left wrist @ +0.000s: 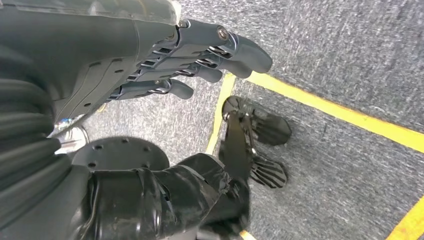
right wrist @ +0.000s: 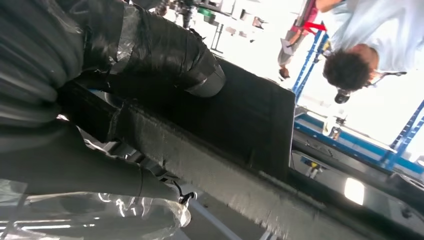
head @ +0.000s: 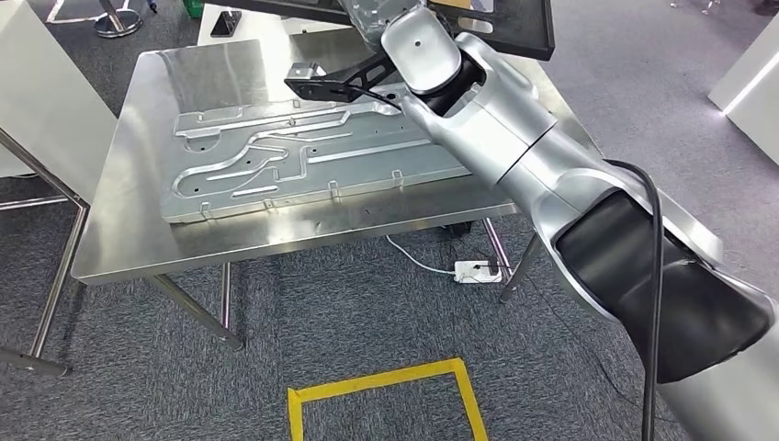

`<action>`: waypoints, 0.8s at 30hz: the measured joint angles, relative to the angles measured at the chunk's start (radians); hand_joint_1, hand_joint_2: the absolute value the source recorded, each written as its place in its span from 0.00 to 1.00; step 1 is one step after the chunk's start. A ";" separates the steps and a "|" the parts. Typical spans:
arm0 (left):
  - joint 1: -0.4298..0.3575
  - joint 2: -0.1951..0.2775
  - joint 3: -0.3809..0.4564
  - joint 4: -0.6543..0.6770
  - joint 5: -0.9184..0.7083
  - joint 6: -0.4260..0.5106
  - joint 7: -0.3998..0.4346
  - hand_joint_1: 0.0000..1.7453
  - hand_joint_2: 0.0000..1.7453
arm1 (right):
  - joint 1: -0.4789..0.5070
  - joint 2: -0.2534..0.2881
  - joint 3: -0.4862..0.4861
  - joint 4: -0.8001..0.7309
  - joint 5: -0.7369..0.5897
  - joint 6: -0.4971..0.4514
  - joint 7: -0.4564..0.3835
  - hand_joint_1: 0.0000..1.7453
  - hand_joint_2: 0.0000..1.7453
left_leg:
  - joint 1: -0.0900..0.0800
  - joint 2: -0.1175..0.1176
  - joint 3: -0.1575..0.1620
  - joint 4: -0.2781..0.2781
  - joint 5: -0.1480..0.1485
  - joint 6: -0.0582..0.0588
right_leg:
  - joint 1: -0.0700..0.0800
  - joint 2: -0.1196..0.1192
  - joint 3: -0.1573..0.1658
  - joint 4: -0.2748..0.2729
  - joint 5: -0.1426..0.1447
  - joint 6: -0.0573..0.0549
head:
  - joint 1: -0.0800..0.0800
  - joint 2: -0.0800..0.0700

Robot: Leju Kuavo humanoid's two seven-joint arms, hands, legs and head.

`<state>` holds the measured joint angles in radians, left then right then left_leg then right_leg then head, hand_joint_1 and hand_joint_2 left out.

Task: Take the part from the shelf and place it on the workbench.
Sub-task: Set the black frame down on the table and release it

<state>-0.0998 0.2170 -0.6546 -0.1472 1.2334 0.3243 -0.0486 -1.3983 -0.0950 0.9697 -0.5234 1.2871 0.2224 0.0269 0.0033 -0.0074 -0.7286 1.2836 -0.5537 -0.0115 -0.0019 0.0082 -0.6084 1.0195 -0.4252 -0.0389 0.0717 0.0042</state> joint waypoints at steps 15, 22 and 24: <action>0.002 0.009 0.000 0.000 -0.001 0.000 0.000 0.00 1.00 | 0.009 -0.003 0.000 0.001 0.000 -0.004 0.001 1.00 1.00 | -0.010 0.005 0.108 -0.311 0.167 0.059 | -0.005 0.000 0.000 0.163 -0.115 0.049 | 0.009 0.000; 0.001 0.010 0.000 0.000 0.002 0.007 -0.002 0.00 1.00 | 0.021 -0.005 0.000 0.005 0.000 -0.006 0.000 1.00 1.00 | -0.010 -0.007 0.156 -0.286 0.107 0.049 | -0.005 0.000 -0.064 0.069 -0.007 0.045 | 0.009 0.000; -0.002 0.011 0.000 0.000 0.001 0.009 -0.007 0.00 1.00 | 0.020 -0.005 0.000 0.005 0.000 -0.007 0.000 1.00 1.00 | -0.011 -0.008 0.157 -0.280 0.095 0.040 | -0.001 0.002 -0.049 0.011 0.026 0.036 | 0.005 0.000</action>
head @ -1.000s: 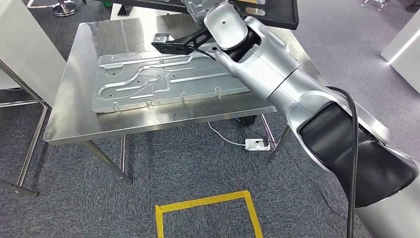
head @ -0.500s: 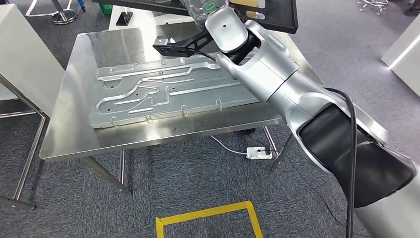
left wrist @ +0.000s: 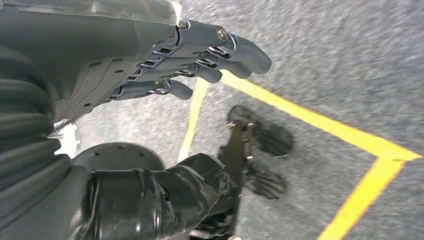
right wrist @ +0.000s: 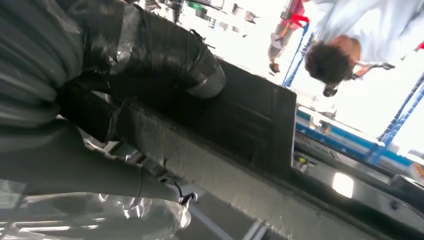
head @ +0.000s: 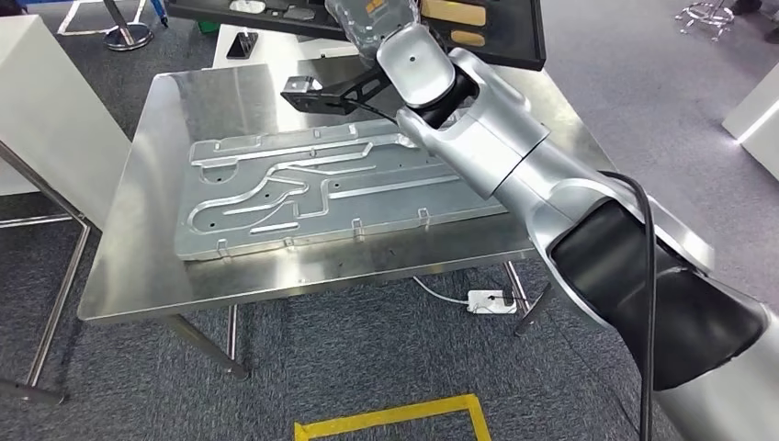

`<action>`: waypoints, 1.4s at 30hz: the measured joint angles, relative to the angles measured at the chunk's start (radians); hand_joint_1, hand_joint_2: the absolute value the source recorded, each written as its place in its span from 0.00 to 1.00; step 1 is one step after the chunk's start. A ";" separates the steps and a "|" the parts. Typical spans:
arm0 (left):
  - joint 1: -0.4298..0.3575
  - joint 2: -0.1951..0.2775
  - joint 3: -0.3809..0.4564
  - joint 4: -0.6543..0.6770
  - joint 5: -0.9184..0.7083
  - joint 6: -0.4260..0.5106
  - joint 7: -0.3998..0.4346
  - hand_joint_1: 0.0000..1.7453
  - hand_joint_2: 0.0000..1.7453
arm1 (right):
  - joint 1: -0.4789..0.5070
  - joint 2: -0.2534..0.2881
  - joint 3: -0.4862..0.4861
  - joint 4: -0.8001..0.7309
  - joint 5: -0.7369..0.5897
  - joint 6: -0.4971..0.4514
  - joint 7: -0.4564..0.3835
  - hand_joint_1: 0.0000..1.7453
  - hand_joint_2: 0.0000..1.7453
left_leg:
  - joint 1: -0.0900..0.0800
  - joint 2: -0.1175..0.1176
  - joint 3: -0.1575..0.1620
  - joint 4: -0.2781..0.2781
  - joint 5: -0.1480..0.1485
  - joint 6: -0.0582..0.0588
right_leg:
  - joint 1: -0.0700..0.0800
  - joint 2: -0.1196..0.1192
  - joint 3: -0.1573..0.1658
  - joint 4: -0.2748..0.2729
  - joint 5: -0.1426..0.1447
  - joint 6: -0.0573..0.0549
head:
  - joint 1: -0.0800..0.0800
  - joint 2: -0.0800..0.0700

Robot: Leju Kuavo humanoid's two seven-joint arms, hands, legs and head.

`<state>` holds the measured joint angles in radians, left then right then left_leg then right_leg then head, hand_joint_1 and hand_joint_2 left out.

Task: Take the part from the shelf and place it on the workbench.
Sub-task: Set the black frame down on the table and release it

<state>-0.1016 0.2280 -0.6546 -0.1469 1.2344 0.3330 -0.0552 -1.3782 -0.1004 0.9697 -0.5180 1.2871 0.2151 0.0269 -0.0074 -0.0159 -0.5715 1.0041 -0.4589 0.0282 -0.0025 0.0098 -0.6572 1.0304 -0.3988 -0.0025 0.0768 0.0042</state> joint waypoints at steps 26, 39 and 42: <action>-0.002 0.002 0.000 0.000 -0.017 -0.015 -0.015 0.00 1.00 | 0.147 0.005 -0.052 0.007 -0.092 -0.097 0.010 1.00 1.00 | 0.006 0.009 -0.039 -0.020 0.046 0.012 | 0.000 -0.001 -0.108 0.282 -0.142 0.010 | -0.003 0.000; -0.003 0.001 0.000 0.000 -0.019 -0.013 -0.023 0.00 1.00 | 0.207 0.035 -0.071 0.017 -0.102 -0.126 0.000 1.00 1.00 | 0.009 0.009 -0.150 0.218 -0.079 -0.041 | -0.002 0.002 0.032 0.004 -0.033 -0.031 | -0.009 0.000; -0.001 -0.001 0.000 0.000 -0.019 -0.012 -0.020 0.00 1.00 | 0.220 0.038 -0.071 0.019 -0.102 -0.126 -0.002 1.00 1.00 | 0.013 0.009 -0.195 0.268 -0.053 -0.045 | 0.001 0.003 0.047 0.005 -0.046 -0.033 | -0.009 0.000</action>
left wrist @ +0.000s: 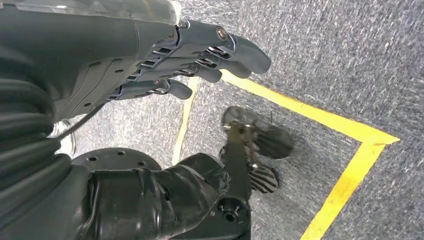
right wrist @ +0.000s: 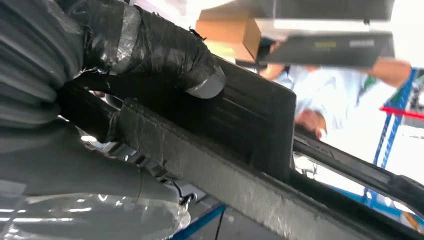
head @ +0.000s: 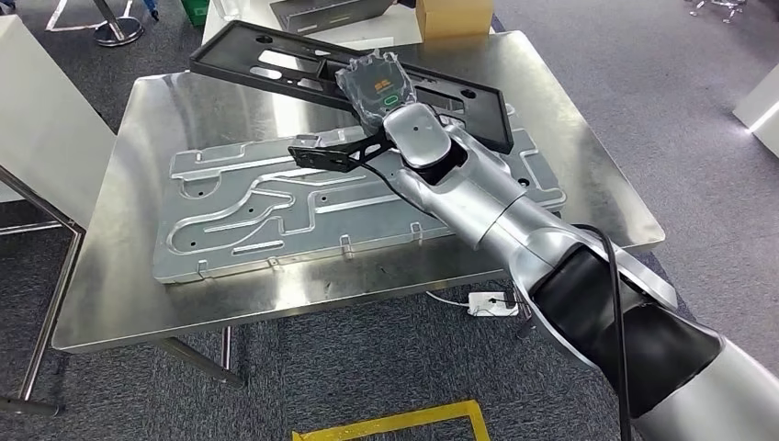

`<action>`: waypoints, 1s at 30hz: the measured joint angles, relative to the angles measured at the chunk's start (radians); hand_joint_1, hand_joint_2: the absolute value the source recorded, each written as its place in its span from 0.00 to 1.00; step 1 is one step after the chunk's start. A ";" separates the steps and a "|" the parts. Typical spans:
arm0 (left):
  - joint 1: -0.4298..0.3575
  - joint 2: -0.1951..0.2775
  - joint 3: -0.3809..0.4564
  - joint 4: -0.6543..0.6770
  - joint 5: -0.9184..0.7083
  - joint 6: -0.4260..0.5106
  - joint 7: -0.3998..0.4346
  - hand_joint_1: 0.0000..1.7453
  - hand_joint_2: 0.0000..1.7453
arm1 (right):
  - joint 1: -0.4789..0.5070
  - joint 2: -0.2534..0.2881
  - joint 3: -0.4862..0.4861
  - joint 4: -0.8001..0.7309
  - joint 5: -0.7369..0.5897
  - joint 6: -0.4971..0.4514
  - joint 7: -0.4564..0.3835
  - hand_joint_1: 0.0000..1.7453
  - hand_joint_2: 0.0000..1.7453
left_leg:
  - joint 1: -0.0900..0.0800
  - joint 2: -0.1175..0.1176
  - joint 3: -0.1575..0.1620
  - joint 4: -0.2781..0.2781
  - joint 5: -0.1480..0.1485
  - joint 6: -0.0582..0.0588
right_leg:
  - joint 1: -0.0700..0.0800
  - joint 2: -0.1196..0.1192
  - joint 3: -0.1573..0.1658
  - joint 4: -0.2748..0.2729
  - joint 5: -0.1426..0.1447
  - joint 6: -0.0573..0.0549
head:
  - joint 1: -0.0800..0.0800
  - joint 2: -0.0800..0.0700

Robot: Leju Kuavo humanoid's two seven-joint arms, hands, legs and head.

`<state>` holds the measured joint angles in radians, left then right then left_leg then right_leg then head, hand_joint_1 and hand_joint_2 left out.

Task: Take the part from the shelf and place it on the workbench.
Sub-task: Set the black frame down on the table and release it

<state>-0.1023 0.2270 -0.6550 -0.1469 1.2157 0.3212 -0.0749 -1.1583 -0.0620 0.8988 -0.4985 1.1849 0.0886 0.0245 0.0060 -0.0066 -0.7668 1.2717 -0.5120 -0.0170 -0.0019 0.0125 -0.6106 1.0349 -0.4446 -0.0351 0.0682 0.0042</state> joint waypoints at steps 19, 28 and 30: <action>-0.001 -0.001 0.000 0.000 0.004 0.004 0.005 0.00 1.00 | 0.030 0.004 0.000 0.005 0.003 -0.006 -0.017 1.00 1.00 | -0.008 -0.007 0.179 -0.251 0.040 0.046 | 0.001 -0.002 -0.086 0.067 0.042 0.032 | 0.000 0.000; -0.004 -0.005 -0.001 0.000 -0.002 0.003 -0.002 0.00 1.00 | 0.074 0.042 -0.010 0.004 -0.060 -0.073 -0.047 1.00 1.00 | -0.002 -0.001 0.067 -0.043 -0.060 0.003 | -0.004 0.002 -0.041 0.001 0.030 0.001 | -0.006 0.000; -0.003 -0.008 -0.001 0.000 -0.002 0.003 -0.004 0.00 1.00 | 0.102 0.056 -0.013 0.004 -0.077 -0.099 -0.055 1.00 1.00 | 0.002 0.000 0.012 0.028 -0.059 -0.003 | -0.003 0.002 -0.034 0.002 0.023 0.000 | -0.006 0.000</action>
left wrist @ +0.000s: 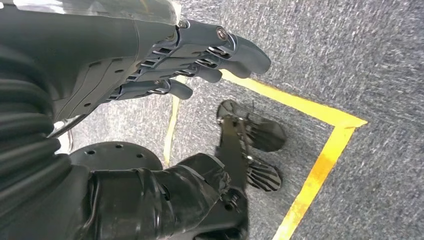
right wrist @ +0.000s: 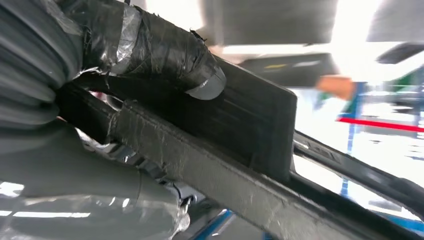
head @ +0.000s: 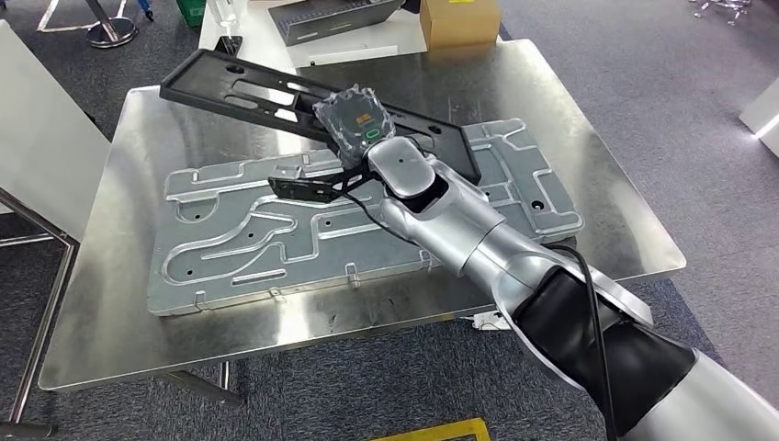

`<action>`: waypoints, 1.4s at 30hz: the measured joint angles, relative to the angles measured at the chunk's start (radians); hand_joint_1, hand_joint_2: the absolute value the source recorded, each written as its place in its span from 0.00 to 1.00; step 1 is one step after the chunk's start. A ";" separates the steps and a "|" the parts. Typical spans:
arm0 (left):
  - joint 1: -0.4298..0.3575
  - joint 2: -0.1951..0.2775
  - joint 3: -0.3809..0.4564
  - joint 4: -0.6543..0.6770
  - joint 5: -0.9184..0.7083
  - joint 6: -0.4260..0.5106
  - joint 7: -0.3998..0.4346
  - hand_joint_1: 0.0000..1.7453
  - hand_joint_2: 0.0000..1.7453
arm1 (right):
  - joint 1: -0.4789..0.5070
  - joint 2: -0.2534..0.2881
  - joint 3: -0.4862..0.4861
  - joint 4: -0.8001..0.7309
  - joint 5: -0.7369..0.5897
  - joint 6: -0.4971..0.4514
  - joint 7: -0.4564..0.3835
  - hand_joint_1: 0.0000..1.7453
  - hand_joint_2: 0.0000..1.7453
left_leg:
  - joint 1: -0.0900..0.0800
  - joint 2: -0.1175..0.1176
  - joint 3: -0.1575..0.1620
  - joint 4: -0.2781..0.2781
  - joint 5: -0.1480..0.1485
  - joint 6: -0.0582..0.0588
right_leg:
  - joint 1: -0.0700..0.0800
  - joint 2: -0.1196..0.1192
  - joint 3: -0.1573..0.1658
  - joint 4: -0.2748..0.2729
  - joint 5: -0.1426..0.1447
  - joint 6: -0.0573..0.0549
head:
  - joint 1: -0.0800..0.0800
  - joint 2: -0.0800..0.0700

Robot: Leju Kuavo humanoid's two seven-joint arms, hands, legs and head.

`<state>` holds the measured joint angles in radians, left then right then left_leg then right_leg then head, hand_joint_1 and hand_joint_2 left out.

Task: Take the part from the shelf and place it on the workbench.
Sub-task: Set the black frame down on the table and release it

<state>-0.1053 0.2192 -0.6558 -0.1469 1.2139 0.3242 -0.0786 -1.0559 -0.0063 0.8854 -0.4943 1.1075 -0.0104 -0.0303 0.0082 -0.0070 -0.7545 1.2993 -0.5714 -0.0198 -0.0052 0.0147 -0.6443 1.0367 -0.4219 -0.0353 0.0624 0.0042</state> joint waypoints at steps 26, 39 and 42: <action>0.001 -0.011 -0.007 0.000 0.009 -0.024 -0.014 0.00 1.00 | 0.127 0.100 -0.040 0.025 -0.032 -0.067 -0.048 1.00 1.00 | -0.004 0.000 0.132 -0.230 0.069 0.015 | 0.004 -0.003 -0.010 -0.001 0.011 0.004 | 0.003 0.000; 0.000 -0.007 -0.007 0.000 0.011 -0.031 -0.024 0.00 1.00 | 0.137 0.104 -0.042 0.037 -0.034 -0.060 -0.045 1.00 1.00 | 0.004 0.000 0.126 -0.279 0.131 0.016 | 0.004 0.001 -0.001 0.000 0.001 0.025 | 0.002 0.000; 0.001 -0.006 -0.007 0.000 0.011 -0.033 -0.026 0.00 1.00 | 0.137 0.099 -0.043 0.043 -0.035 -0.054 -0.044 1.00 1.00 | 0.006 0.002 0.134 -0.291 0.138 0.034 | 0.003 -0.003 -0.026 0.063 -0.042 0.038 | 0.005 0.000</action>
<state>-0.1047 0.2129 -0.6630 -0.1469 1.2245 0.2911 -0.1047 -0.9190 0.0927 0.8419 -0.4515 1.0727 -0.0646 -0.0743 0.0146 -0.0050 -0.6200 1.0079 -0.4336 0.0147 -0.0018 0.0115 -0.6707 1.0999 -0.4636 0.0030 0.0670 0.0042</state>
